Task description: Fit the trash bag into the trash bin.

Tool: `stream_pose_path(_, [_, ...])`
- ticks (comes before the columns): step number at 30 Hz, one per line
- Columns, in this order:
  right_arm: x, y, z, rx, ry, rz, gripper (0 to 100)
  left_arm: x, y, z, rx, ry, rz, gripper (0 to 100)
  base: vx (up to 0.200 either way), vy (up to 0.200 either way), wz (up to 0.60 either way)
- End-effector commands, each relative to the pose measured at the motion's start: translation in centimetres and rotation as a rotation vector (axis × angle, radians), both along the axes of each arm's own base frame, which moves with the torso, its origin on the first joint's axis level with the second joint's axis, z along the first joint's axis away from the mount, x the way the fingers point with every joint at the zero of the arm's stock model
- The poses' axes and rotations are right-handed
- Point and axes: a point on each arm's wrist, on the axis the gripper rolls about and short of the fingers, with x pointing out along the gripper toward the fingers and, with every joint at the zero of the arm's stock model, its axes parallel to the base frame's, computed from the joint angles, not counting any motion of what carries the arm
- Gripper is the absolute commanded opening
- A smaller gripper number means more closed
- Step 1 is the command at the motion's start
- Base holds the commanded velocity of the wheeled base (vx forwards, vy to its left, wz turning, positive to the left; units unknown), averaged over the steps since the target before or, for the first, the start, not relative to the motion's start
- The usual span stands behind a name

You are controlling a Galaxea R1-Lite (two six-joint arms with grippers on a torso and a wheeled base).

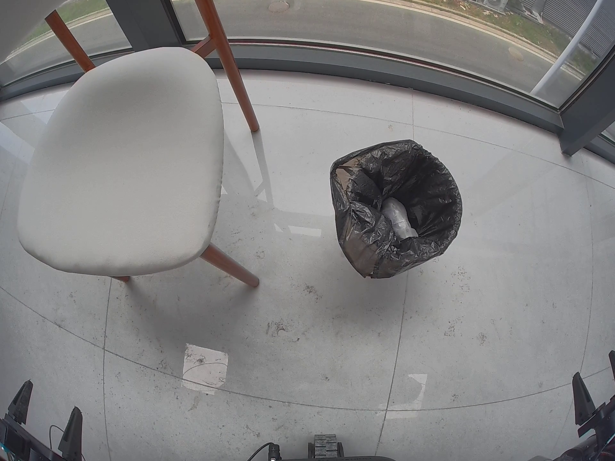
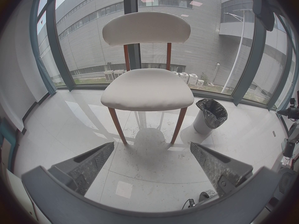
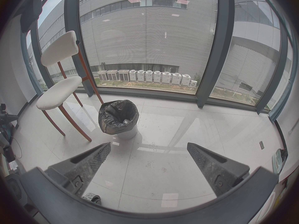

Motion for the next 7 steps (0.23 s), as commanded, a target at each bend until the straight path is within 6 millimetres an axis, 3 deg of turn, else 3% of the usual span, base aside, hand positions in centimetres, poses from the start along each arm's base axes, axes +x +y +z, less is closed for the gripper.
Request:
stream_pose_path(1, [0.11, -0.01, -0.43, 0.001, 0.019, 0.001, 100, 0.12, 0.0, -0.45, 0.0, 0.016, 0.0, 100, 0.0, 0.0, 0.0])
stream_pose_path(7, [0.11, -0.02, -0.45, 0.001, 0.021, -0.001, 100, 0.12, 0.0, -0.45, 0.0, 0.016, 0.0, 100, 0.0, 0.0, 0.0])
